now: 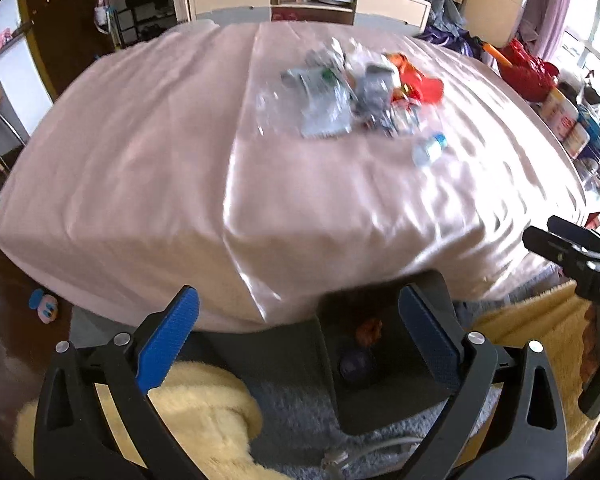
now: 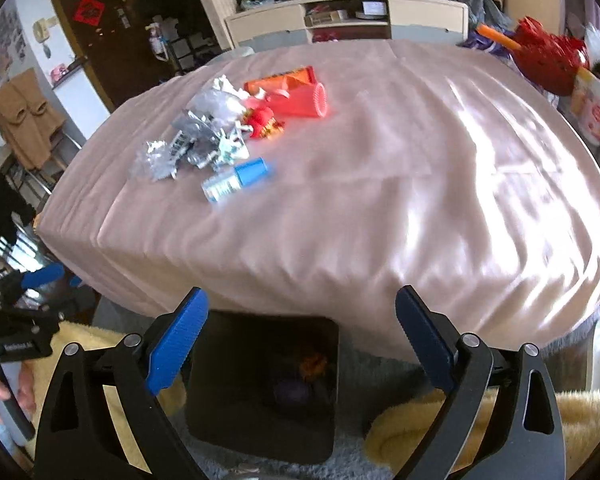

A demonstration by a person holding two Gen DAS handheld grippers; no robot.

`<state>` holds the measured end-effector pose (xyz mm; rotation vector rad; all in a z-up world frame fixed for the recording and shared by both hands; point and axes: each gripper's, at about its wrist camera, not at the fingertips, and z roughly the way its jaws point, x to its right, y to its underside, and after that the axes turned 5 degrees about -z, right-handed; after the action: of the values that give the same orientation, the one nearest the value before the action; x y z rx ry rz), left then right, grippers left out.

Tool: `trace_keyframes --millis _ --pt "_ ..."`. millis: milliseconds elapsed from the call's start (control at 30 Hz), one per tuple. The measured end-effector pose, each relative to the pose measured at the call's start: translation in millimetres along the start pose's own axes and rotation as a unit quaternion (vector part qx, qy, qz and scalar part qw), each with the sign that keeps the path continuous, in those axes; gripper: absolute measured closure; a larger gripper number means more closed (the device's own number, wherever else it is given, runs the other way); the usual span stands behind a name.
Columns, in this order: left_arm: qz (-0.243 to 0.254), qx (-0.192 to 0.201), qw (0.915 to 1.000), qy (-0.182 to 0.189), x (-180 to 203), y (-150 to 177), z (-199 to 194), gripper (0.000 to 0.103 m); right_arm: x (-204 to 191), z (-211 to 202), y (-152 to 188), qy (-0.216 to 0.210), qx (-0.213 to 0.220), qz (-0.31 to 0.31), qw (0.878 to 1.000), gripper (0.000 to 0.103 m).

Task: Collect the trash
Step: 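Grasp the clear plastic bag with the left tool while the right tool grasps the white-blue vial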

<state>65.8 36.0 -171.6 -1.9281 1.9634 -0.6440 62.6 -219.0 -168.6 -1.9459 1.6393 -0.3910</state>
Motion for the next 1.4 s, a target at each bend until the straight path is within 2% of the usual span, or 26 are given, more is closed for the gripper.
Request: trace_keyframes --millis 300,400,567,767,967,1133,1167,1267,1400 --pt "0.000 0.035 0.9994 -0.010 0.7 -53.9 -2.0 0.008 -20.7 27.2 -31.9 -0.004 0.029 -0.062 0.998 0.008" --pt "0.004 0.036 0.9992 -0.014 4.4 -68.4 2.7 0.008 -28.2 36.6 -37.6 -0.022 0.031 -0.078 0.996 0.010" --pt "0.009 0.032 0.9994 -0.013 8.3 -89.5 17.1 0.008 -38.9 54.8 -47.5 -0.023 0.024 -0.105 0.994 0.016" --pt "0.005 0.014 0.9999 0.003 12.1 -102.1 38.3 0.008 -41.2 71.0 -57.0 -0.035 0.019 -0.106 0.994 0.018" --pt "0.003 -0.001 1.0000 0.000 13.1 -113.3 60.2 0.008 -44.0 77.7 -62.1 -0.040 0.027 -0.113 0.992 0.021" --pt "-0.003 -0.014 0.9999 -0.001 9.8 -118.0 76.6 0.009 -46.9 77.6 -62.9 -0.042 0.032 -0.118 0.992 0.043" --pt "-0.005 -0.017 0.9998 0.003 9.1 -118.2 79.5 0.009 -47.4 77.6 -63.1 -0.042 0.032 -0.118 0.992 0.043" --pt "-0.008 -0.022 0.9996 0.016 8.1 -117.9 82.6 0.023 -48.3 76.6 -61.9 -0.041 0.033 -0.118 0.992 0.044" --pt "-0.006 -0.016 0.9996 0.024 6.9 -115.5 78.1 0.025 -47.5 74.4 -61.7 -0.043 0.029 -0.115 0.992 0.044"
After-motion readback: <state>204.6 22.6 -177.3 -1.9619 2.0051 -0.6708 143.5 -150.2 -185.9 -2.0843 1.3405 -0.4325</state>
